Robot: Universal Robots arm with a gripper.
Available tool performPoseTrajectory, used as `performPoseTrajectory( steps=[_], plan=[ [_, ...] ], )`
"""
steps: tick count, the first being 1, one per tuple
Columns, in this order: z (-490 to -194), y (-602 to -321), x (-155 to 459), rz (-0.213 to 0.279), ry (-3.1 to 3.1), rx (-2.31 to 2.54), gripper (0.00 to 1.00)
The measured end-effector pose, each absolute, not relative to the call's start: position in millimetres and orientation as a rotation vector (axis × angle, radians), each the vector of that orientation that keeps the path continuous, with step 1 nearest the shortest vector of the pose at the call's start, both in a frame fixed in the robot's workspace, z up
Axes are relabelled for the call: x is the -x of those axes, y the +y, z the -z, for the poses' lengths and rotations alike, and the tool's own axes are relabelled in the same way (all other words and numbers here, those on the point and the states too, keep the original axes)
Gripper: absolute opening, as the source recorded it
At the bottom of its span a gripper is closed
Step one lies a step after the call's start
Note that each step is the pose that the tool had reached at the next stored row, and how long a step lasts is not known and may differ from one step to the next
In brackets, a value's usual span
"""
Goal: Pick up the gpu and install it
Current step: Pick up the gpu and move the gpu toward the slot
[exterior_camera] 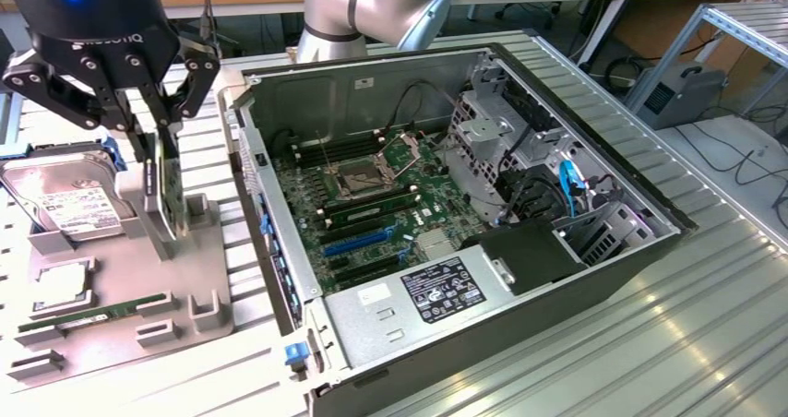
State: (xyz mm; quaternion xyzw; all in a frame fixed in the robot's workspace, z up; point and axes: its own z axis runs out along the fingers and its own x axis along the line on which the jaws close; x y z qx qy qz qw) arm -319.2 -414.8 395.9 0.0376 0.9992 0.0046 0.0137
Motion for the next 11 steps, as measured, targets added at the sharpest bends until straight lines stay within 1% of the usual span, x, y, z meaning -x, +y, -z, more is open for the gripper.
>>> performPoseTrajectory(
  steps=[11],
  plan=[
    [-401.2, -414.8, 319.2, -0.013, 3.112, -0.117, 0.27]
  ],
)
